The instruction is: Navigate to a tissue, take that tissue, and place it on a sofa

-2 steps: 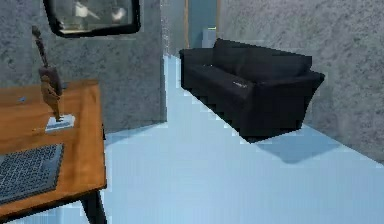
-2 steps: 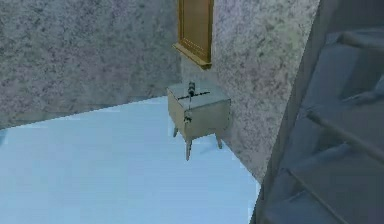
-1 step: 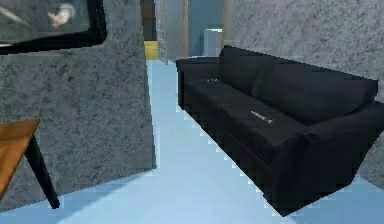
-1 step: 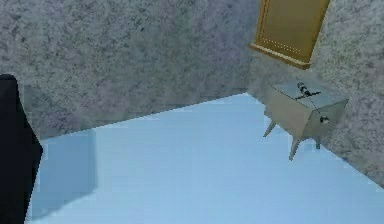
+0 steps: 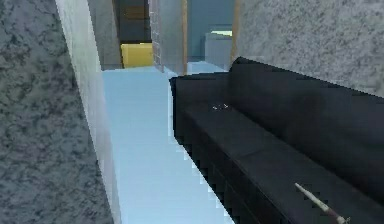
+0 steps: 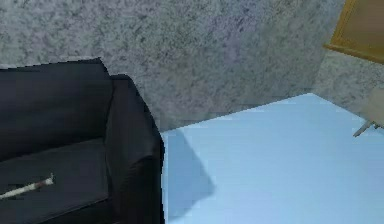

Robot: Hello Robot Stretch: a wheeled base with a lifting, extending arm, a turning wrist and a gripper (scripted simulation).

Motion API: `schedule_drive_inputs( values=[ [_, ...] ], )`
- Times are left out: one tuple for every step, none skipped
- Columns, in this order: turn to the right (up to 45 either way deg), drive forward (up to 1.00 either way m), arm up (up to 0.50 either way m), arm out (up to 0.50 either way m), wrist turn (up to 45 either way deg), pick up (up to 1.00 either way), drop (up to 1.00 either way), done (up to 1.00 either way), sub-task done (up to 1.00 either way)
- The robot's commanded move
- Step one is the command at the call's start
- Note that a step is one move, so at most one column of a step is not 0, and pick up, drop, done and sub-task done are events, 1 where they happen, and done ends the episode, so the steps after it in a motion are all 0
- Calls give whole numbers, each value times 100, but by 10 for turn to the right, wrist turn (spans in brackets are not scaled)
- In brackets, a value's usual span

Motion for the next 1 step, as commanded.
schedule_drive_inputs(
  values=[
    [-30,0,0,0,0,0,0,0,0]
  ],
)
